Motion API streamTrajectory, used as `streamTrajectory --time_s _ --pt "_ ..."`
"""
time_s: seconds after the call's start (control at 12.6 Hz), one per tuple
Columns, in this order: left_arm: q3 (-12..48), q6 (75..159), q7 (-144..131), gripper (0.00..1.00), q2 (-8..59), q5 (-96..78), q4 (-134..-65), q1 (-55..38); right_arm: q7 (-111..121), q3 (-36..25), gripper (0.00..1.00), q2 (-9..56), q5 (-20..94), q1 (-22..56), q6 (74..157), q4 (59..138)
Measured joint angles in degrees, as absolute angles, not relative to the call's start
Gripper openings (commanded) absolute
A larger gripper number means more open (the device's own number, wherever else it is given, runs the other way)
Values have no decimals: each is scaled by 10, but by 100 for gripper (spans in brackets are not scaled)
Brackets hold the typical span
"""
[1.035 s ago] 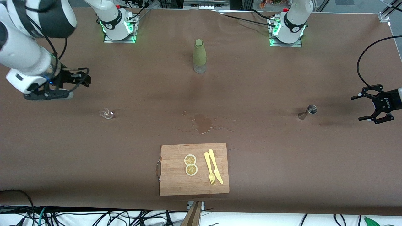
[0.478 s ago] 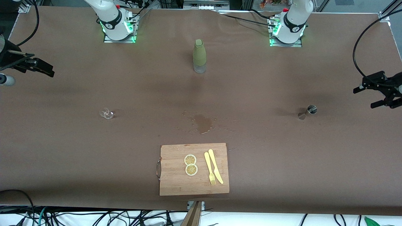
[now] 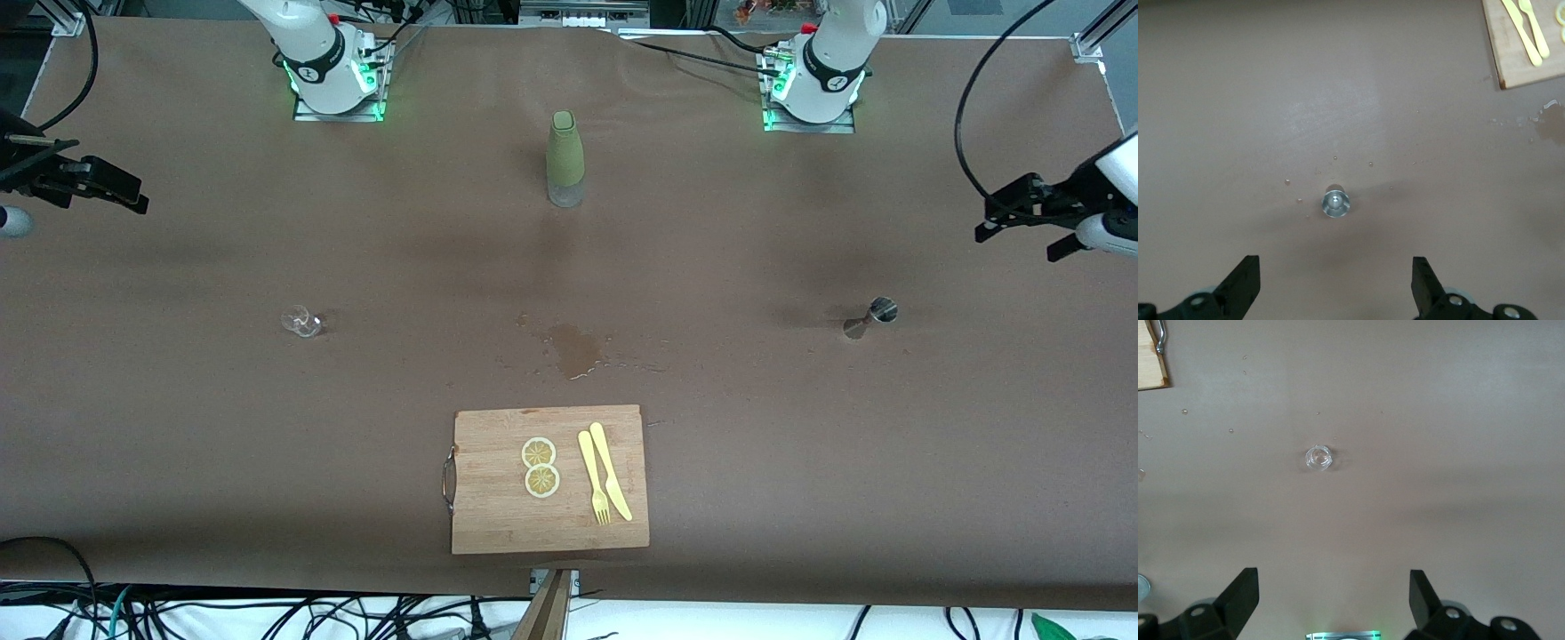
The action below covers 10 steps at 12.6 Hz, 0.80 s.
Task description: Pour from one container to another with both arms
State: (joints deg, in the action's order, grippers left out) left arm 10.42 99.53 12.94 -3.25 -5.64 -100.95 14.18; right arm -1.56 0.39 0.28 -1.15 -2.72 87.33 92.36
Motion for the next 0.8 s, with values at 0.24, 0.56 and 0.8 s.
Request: streamTrajectory --time_s 0.24,0.56,0.8 --pt "121 995 90 100 -61 -46 -1025 139 -16 1 100 3 -11 -27 889 924" --pt "117 961 89 100 -98 -14 -1031 140 -16 0 100 10 -11 -27 927 924" --pt "117 921 89 100 -106 -14 -1033 140 -16 0 100 14 -11 -27 931 924"
